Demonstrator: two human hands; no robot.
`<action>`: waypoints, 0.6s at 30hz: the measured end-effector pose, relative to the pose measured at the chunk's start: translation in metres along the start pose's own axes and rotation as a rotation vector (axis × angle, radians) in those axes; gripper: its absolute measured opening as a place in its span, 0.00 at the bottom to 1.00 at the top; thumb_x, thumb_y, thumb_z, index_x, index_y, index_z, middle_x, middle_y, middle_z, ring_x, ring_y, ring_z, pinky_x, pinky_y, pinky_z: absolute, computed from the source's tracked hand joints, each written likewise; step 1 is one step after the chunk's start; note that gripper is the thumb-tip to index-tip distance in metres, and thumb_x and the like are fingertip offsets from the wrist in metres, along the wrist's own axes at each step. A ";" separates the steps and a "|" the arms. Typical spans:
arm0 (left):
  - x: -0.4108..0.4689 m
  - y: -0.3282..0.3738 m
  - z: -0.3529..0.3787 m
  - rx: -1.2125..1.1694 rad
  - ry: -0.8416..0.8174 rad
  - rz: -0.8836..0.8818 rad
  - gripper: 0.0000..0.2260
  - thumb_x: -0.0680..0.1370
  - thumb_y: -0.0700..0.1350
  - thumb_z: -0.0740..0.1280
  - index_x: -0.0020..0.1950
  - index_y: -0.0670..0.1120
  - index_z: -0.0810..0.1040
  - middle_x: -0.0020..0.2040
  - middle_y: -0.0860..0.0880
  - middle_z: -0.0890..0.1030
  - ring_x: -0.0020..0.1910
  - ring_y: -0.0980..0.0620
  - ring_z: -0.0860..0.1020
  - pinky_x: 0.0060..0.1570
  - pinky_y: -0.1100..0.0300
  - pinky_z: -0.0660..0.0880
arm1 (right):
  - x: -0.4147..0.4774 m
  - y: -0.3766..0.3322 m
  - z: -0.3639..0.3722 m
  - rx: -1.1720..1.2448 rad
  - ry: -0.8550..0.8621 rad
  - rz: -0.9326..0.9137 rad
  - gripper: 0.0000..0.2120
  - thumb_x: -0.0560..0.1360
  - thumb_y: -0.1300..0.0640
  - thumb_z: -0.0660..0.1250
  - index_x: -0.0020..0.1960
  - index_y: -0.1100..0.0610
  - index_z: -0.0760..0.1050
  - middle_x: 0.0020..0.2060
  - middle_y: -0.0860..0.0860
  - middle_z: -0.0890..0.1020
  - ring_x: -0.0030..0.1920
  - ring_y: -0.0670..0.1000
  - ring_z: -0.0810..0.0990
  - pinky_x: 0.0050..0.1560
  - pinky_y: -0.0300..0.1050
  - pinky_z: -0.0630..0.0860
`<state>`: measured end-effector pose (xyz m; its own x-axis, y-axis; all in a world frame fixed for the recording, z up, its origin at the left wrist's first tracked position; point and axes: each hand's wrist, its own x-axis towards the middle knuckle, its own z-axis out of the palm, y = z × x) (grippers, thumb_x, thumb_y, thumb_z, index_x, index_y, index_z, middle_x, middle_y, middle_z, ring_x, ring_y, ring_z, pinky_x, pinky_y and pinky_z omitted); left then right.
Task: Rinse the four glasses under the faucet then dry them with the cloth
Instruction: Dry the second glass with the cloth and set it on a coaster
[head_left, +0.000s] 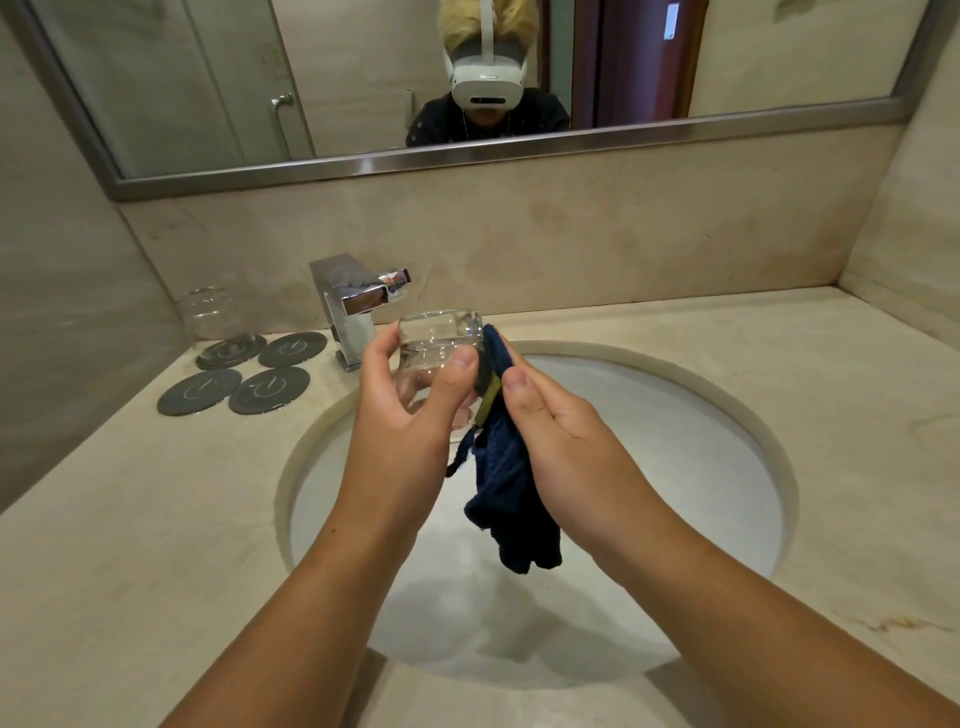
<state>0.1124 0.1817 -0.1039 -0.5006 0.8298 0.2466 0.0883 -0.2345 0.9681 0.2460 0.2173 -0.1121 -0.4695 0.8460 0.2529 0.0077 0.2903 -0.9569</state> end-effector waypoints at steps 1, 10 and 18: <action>0.000 -0.001 0.000 -0.008 0.000 -0.017 0.34 0.73 0.60 0.78 0.74 0.59 0.67 0.61 0.49 0.86 0.54 0.54 0.88 0.59 0.55 0.81 | 0.001 0.000 0.000 0.004 0.000 0.010 0.19 0.89 0.44 0.53 0.76 0.34 0.71 0.58 0.37 0.86 0.58 0.40 0.84 0.65 0.44 0.78; 0.002 -0.004 0.004 0.179 -0.044 -0.082 0.26 0.75 0.67 0.66 0.67 0.60 0.63 0.54 0.63 0.81 0.49 0.76 0.78 0.45 0.77 0.70 | 0.004 0.004 0.000 0.132 0.074 0.085 0.19 0.85 0.37 0.57 0.73 0.35 0.76 0.61 0.45 0.86 0.63 0.48 0.84 0.71 0.57 0.77; 0.005 -0.005 -0.004 0.095 -0.007 -0.075 0.27 0.71 0.73 0.72 0.61 0.56 0.78 0.47 0.61 0.86 0.49 0.55 0.85 0.53 0.54 0.79 | 0.001 0.001 0.002 0.092 0.092 0.034 0.18 0.87 0.42 0.56 0.73 0.37 0.76 0.53 0.40 0.85 0.58 0.49 0.85 0.65 0.56 0.81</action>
<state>0.1058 0.1850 -0.1075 -0.5031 0.8467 0.1729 0.1317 -0.1227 0.9837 0.2440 0.2179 -0.1131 -0.3871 0.8933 0.2283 -0.0607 0.2224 -0.9731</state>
